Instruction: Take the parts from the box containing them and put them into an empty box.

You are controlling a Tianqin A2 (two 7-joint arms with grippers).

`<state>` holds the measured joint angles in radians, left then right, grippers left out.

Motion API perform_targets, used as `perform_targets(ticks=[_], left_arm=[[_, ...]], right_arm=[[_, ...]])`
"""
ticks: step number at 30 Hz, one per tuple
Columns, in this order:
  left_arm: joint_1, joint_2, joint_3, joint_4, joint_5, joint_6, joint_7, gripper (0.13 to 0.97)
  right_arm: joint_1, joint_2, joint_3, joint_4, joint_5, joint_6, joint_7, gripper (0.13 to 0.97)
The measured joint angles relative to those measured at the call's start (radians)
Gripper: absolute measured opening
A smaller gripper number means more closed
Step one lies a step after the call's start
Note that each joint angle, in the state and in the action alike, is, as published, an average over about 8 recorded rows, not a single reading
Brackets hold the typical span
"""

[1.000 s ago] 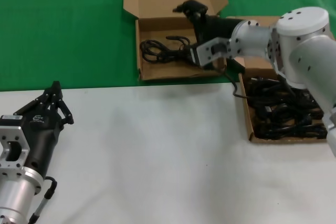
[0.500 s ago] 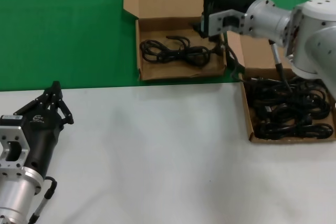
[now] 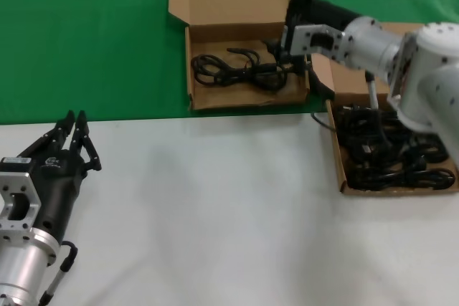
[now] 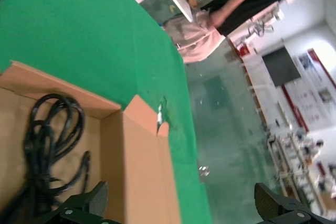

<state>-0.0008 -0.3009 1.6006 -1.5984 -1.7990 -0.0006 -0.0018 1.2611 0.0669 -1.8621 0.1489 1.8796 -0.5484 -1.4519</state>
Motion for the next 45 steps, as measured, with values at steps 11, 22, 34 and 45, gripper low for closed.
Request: perform_targets(ticks=[11, 22, 34, 45], left_arm=[[0.0, 0.0, 0.0, 0.0, 0.0, 0.0, 0.0, 0.271], [0.0, 0.0, 0.0, -0.001, 0.0, 0.0, 0.001, 0.407], [0.0, 0.0, 0.0, -0.001, 0.0, 0.0, 0.001, 0.689], [0.0, 0.001, 0.0, -0.001, -0.001, 0.0, 0.001, 0.873]], right_arm=[[-0.196, 0.036, 0.041, 0.226, -0.012, 0.085, 0.225, 0.966], [-0.399, 0.074, 0.083, 0.459, -0.025, 0.173, 0.458, 0.966], [-0.619, 0.114, 0.129, 0.712, -0.039, 0.269, 0.711, 0.966], [-0.82, 0.152, 0.17, 0.944, -0.052, 0.357, 0.944, 0.966]])
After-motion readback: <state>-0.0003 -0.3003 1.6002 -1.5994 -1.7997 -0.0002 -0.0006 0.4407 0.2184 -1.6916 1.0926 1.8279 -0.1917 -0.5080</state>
